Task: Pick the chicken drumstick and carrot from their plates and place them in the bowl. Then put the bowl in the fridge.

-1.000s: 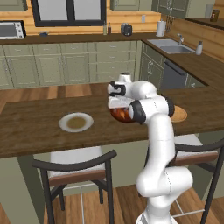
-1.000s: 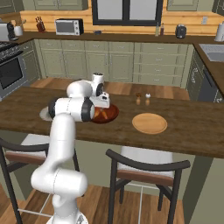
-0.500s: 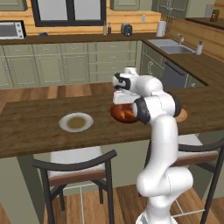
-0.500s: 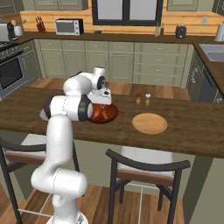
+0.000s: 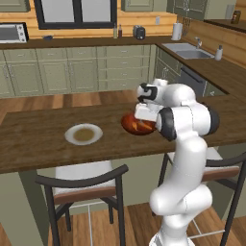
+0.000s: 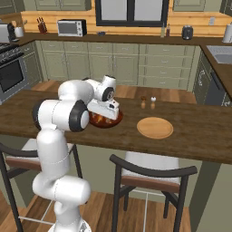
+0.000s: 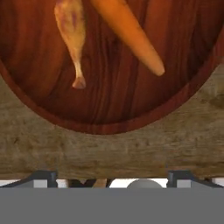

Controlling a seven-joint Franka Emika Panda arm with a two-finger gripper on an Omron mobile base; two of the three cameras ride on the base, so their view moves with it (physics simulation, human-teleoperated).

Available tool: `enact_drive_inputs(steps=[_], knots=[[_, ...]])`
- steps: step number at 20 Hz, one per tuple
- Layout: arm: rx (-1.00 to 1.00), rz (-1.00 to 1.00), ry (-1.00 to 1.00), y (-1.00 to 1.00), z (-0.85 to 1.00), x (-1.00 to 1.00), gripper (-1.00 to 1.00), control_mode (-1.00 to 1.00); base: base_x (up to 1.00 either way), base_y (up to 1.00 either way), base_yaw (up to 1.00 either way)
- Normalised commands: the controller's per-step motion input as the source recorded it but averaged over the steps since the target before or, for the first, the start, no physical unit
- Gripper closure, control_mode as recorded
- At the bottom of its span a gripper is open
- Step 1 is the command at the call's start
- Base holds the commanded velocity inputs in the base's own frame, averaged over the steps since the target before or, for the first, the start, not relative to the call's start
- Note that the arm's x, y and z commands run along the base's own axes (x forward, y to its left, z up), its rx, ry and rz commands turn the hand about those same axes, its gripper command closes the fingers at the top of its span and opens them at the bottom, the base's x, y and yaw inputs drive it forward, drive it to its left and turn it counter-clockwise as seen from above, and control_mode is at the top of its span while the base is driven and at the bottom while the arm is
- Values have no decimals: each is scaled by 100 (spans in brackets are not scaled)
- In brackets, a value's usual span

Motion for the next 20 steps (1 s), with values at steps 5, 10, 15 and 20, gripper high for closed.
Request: enact_drive_inputs(steps=[5, 10, 15, 20], knots=[[0, -38, 0, -13, 0, -21, -100, -100, 0, 0, 0], [0, -29, -1, 0, -15, 29, -100, -100, 0, 0, 0], [0, -23, 0, -1, -20, 29, -100, -100, 0, 0, 0], [0, -19, 0, 0, -14, 19, -100, -100, 0, 0, 0]])
